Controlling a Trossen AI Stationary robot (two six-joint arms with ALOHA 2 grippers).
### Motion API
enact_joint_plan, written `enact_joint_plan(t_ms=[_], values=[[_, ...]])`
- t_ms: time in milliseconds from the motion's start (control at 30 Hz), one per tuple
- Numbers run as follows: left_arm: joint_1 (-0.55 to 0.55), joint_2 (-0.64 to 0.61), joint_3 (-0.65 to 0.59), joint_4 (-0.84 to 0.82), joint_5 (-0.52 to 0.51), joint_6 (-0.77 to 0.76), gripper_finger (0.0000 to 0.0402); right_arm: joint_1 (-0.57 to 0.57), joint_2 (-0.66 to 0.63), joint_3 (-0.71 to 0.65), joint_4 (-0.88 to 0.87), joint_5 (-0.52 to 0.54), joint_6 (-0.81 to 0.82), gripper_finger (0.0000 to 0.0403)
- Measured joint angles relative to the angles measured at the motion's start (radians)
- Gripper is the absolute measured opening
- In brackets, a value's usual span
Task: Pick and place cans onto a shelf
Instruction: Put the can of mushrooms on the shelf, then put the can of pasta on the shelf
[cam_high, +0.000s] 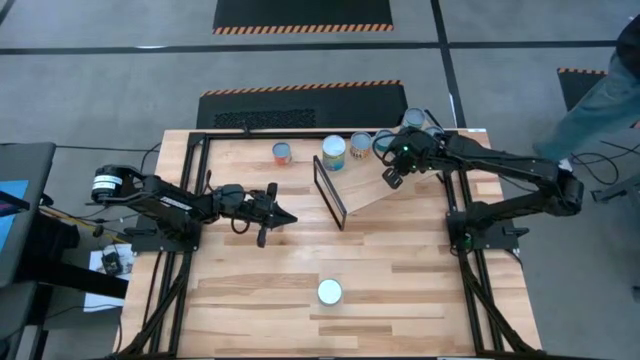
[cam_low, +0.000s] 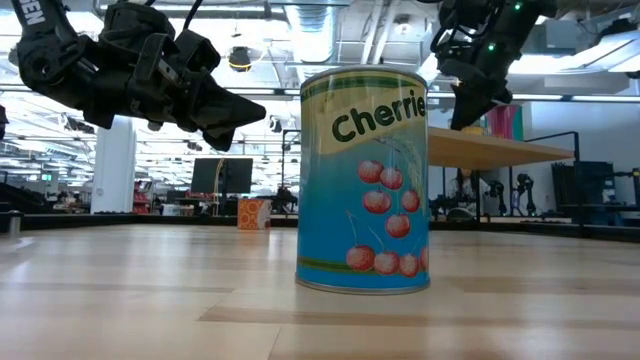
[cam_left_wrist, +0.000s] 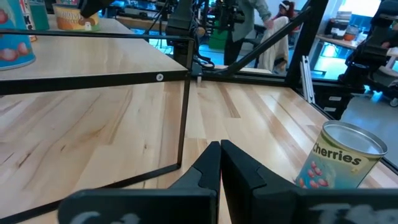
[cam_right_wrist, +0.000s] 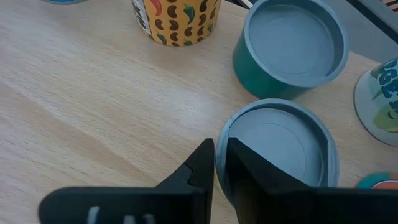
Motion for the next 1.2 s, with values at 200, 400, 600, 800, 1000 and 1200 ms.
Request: enact_joint_plan(t_ms=[200, 400, 600, 800, 1000, 1200], values=[[0.0, 0.0, 0.0, 0.0, 0.0, 0.0, 0.0, 0.001, 0.0, -0.001, 0.007, -0.001, 0.0, 0.0097], [0.0, 0.0, 0.0, 0.0, 0.0, 0.0, 0.0, 0.058, -0.029, 0.075, -0.032, 0.07, -0.026, 0.011], [0.0, 0.0, 0.0, 0.0, -0.001, 0.003, 0.0, 0.241, -0.114, 0.084, -0.01, 0.245, -0.048, 0.0067], [0.01, 0.0, 0.0, -0.033, -0.093, -0.011, 0.0, 0.419, -0.194, -0.142, 0.251, 0.311, -0.026, 0.0011], [0.144, -0.001, 0.023, -0.166, -0.123, -0.1, 0.0, 0.54, -0.214, -0.413, 0.756, 0.314, -0.062, 0.0011], [0.329, -0.001, 0.149, -0.544, -0.116, -0.026, 0.0, 0.606, -0.214, -0.539, 1.067, 0.318, -0.156, 0.0011]])
